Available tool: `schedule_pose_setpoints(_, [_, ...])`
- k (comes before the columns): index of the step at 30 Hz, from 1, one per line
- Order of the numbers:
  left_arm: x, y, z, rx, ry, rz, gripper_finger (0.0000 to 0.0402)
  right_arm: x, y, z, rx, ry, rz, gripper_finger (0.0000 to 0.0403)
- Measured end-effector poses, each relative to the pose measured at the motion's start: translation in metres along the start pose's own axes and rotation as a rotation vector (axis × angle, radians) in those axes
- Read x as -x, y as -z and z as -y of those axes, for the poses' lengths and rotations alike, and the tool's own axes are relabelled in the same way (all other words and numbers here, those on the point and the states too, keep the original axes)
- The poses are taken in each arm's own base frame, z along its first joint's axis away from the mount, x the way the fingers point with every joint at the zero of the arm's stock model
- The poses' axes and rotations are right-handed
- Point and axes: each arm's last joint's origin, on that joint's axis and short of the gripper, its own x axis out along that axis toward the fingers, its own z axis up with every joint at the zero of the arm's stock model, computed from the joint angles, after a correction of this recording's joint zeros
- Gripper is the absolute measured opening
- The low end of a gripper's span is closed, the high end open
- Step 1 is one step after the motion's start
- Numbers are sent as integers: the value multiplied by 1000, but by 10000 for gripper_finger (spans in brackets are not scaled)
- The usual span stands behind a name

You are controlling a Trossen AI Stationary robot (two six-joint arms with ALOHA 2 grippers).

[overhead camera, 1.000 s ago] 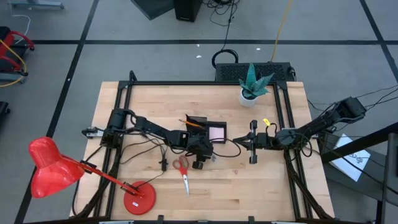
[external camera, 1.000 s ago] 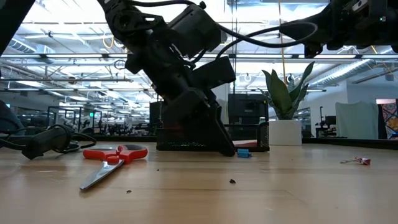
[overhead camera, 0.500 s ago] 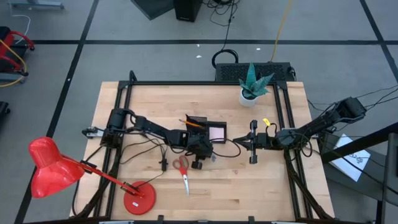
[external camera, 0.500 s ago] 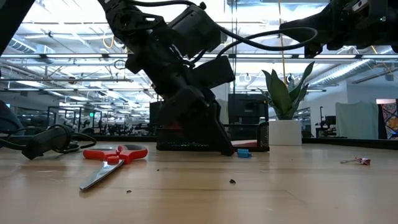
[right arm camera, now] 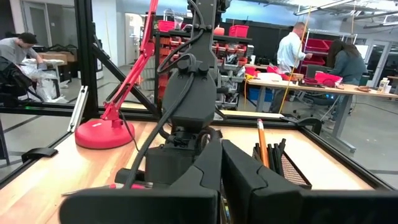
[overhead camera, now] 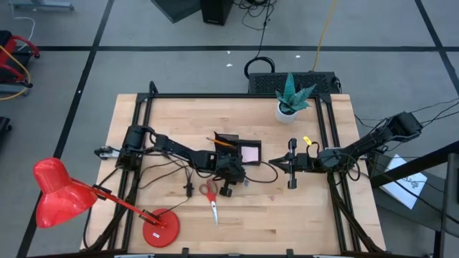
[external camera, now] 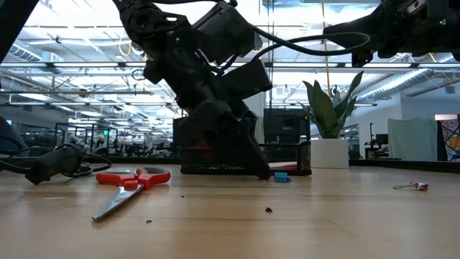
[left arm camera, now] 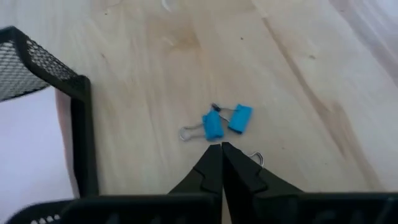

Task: Pick and place office supplies into organizer
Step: Put the pink binder clip into the black desk organizer

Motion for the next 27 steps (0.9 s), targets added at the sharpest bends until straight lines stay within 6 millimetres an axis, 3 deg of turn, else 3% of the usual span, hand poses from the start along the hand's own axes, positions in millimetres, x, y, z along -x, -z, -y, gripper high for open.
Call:
schedule_pose_setpoints(6, [13, -5, 6, -45, -51, -26, 5, 0, 0, 0, 0, 0, -1, 4])
schedule_pose_setpoints(18, [62, -31, 13, -105, -151, 19, 7, 0, 0, 0, 0, 0, 0, 4])
schedule_pose_setpoints(22, [62, -28, 15, -93, -115, -5, 6, 0, 0, 0, -1, 0, 0, 4])
schedule_pose_setpoints(27, [55, -22, 13, 28, -91, -33, 44, 0, 0, 0, -3, 0, 4, 4])
